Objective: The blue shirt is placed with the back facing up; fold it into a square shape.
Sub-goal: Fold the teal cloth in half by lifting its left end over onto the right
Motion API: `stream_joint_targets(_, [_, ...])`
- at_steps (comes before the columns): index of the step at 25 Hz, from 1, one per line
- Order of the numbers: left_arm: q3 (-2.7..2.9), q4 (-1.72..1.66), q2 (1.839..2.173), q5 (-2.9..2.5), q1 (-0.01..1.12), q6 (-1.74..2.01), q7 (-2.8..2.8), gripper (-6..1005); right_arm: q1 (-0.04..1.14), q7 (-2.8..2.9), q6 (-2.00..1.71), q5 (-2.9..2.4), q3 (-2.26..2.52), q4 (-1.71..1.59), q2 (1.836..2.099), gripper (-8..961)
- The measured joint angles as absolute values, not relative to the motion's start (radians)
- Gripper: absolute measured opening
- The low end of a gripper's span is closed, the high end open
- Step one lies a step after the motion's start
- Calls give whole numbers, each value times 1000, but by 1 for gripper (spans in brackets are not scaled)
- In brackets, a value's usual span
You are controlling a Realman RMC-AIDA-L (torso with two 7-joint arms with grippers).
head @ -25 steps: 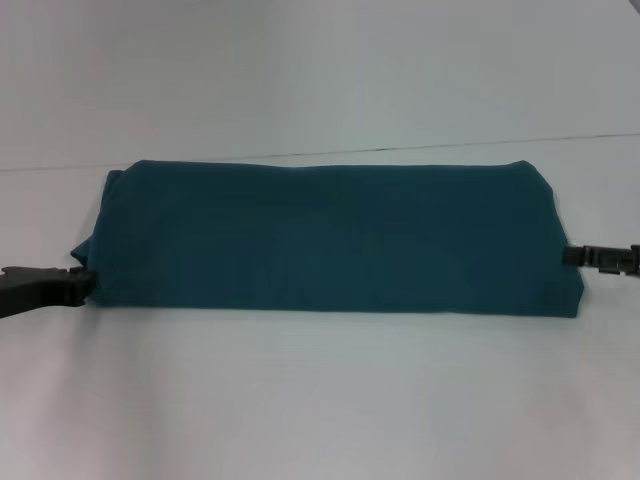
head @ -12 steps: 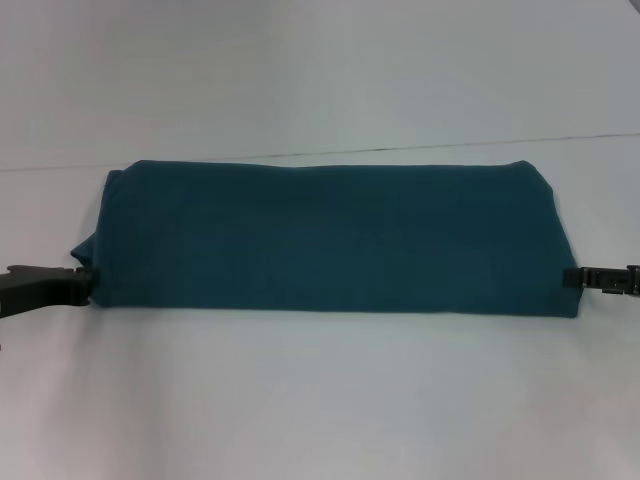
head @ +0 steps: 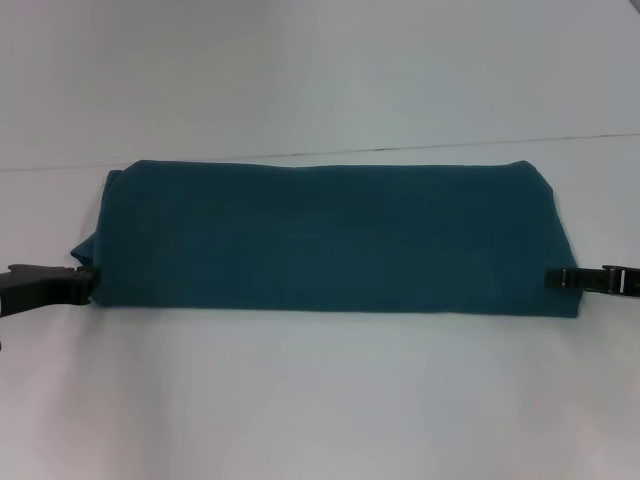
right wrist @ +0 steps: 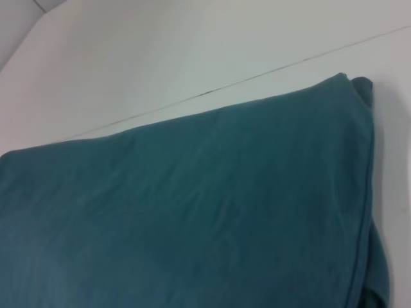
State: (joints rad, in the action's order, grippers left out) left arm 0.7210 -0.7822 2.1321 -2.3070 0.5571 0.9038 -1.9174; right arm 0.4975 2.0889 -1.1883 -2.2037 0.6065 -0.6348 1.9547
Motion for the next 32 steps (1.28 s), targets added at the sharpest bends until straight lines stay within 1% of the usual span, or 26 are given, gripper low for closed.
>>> stream_joint_targets(5, [721,-782,2131,-2307,560,903,-1919,1,508,2093,-1178,-2230,606,-633,1965,845])
stream_joint_targets(10, [721,-783,2128,-2312,560,904,-1921,1,509,2089,-1184,-2229,601,-633,1965,767])
stream_joint_targets(15, [720,-785,2128,-2331,559,906,-1932,1,509,2086,-1182,-2229,600,-633,1965,546])
stream_joint_targets(18, [715,-800,2128,-2331,553,919,-1933,1,506,2085,-1185,-2227,599,-637,1964,302])
stream_joint_targets(24, [714,-859,2133,-2332,522,982,-1956,0,498,2084,-1198,-2225,595,-642,1955,65])
stream_joint_targets(29, [719,-912,2141,-2332,486,1029,-1973,0,493,2064,-1234,-2225,593,-647,1952,9])
stream_joint_targets(32, [717,-939,2149,-2332,464,1054,-1976,0,491,2061,-1252,-2225,592,-647,1948,9])
